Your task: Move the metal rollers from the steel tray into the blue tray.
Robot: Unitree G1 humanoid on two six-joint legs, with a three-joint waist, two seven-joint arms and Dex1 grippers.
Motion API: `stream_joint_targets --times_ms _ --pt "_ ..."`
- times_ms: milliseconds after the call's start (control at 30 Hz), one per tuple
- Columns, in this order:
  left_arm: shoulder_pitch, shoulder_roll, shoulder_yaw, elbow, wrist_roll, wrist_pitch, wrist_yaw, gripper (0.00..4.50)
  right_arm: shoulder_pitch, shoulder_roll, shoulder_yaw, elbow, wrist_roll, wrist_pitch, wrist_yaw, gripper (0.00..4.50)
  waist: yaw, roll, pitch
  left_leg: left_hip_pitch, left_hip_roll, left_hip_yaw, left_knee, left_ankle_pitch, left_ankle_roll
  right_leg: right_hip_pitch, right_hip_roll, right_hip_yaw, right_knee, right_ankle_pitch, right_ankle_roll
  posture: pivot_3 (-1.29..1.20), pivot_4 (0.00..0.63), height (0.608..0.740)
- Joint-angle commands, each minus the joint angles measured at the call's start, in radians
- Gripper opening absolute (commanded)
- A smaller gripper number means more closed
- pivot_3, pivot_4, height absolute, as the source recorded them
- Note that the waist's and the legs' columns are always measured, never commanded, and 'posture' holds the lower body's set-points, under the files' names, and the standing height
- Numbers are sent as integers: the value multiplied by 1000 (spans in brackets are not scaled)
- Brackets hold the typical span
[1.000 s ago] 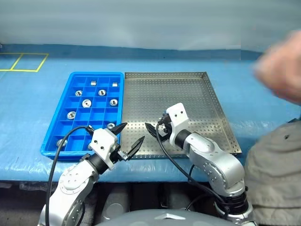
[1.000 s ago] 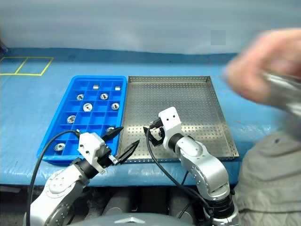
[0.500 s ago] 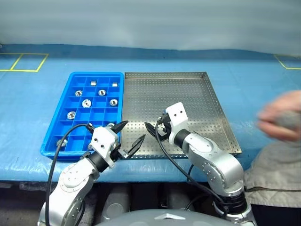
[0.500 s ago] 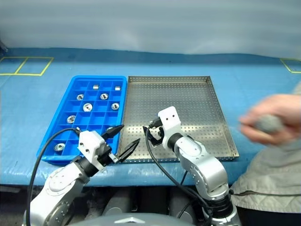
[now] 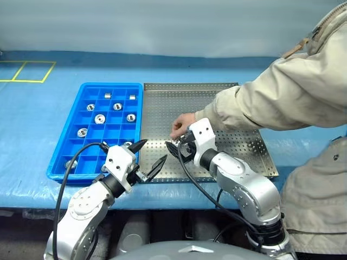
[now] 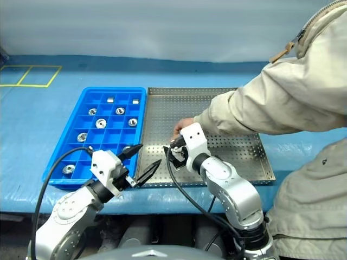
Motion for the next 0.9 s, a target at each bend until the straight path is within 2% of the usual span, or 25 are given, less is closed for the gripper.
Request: stream_joint_targets --times_ms 33,900 --pt "5 -3 0 -20 1 -16 5 4029 -18 -3 -7 -19 2 0 3 4471 0 0 0 0 0 0 0 0 0 0 0 0 0 0 0 169 150 740" --pt "7 18 9 -21 -2 -23 -10 4029 -20 -15 10 -23 6 -1 18 4471 2 0 0 0 0 0 0 0 0 0 0 0 0 0 0 181 150 740"
